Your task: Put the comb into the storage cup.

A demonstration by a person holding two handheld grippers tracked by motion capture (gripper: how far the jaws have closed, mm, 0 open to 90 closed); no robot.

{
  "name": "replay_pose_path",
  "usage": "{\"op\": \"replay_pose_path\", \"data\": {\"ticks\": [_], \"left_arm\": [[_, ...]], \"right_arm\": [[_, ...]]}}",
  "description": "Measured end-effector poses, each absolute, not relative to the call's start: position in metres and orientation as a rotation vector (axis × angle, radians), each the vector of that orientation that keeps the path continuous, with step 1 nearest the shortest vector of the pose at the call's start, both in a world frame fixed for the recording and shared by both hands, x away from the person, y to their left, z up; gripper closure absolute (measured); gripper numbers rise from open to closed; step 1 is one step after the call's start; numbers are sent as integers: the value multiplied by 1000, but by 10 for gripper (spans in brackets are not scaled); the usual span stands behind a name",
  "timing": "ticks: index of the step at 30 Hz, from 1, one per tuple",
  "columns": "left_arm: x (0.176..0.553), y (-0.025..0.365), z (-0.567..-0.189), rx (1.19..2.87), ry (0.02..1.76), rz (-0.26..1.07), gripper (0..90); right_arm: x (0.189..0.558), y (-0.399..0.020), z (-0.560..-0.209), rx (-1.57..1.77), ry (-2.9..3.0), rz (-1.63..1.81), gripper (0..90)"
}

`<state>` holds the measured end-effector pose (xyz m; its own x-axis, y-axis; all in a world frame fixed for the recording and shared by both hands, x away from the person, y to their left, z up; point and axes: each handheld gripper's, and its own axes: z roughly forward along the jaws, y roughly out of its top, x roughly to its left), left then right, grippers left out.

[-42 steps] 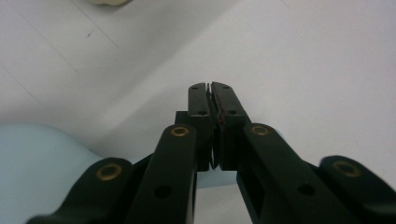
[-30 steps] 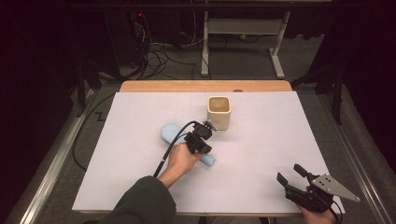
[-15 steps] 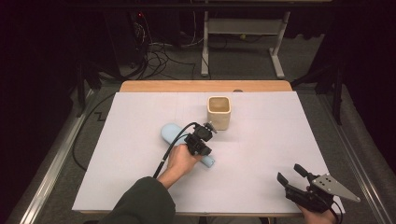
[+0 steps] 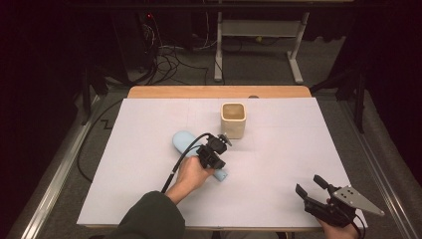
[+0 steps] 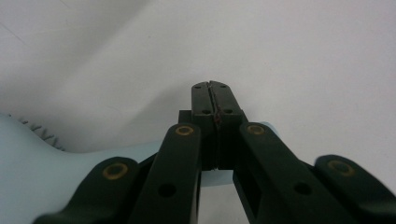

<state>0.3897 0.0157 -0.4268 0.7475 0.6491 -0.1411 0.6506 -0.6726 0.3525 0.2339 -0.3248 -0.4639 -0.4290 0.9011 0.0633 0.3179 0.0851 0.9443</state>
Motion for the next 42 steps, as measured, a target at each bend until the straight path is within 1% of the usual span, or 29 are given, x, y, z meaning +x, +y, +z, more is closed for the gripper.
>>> {"op": "replay_pose_path", "data": {"ticks": [20,42], "left_arm": [[369,28,-427,2571,956,-8,895],[353,48,-428,2542,968,-1,896]], "right_arm": [[234,-325,-464,1197,1810,1347,275],[233,-325,-464,1195,1807,1346,278]]}}
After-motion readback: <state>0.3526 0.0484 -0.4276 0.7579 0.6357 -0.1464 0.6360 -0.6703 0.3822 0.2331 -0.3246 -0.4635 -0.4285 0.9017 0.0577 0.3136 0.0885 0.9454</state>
